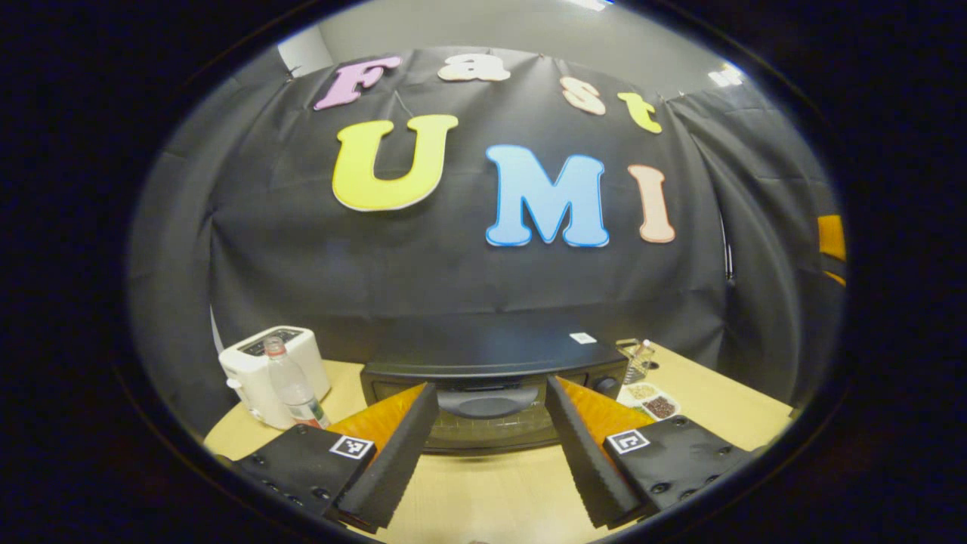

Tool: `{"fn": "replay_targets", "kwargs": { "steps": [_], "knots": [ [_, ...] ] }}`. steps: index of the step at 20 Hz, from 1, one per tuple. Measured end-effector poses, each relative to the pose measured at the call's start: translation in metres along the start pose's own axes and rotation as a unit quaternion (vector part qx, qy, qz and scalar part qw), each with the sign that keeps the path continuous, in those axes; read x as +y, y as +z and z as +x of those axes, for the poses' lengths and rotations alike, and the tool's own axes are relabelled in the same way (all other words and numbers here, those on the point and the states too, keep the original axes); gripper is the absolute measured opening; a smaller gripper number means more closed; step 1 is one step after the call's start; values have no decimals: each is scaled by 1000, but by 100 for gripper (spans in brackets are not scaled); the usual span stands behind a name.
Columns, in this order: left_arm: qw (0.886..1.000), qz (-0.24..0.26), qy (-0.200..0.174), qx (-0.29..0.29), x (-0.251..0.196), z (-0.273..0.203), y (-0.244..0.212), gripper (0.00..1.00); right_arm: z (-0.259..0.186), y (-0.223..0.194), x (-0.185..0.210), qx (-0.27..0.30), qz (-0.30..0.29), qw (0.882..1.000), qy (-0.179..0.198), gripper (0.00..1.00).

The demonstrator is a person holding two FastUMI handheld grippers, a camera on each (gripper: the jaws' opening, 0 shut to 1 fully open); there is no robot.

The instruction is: Open the electric oven with the left hand, put the food in, and close the electric oven.

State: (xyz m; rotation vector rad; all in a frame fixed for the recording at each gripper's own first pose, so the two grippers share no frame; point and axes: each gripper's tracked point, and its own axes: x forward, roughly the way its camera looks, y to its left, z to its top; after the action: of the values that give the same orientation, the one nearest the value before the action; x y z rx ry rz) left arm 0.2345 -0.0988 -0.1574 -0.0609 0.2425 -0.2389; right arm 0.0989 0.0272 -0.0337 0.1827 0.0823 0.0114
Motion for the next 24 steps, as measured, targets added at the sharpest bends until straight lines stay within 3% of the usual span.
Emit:
{"fn": "replay_targets", "kwargs": {
  "steps": [3,5,6,7,10,14,24],
  "knots": [
    [999,-8,16,-31,-9,-48,34,100,-19,13,-9,-6,-8,1000,21,98],
    [999,-14,24,-43,-24,-80,51,90,-33,20,-27,-5,-16,1000,15,97],
    [998,-13,29,-52,-29,-99,61,100,-41,24,-38,-8,-20,1000,5,98],
    [997,-8,38,-61,-32,-117,68,90,-50,28,-45,-12,-27,1000,1,98],
    [995,5,61,-84,-43,-173,87,100,-77,36,-54,-34,-56,998,14,98],
    [993,1,68,-98,-54,-232,97,100,-101,36,-56,-46,-88,994,35,97],
    [989,-7,99,-113,-7,-301,106,100,-121,32,-24,-41,-71,995,50,98]
  ]
}}
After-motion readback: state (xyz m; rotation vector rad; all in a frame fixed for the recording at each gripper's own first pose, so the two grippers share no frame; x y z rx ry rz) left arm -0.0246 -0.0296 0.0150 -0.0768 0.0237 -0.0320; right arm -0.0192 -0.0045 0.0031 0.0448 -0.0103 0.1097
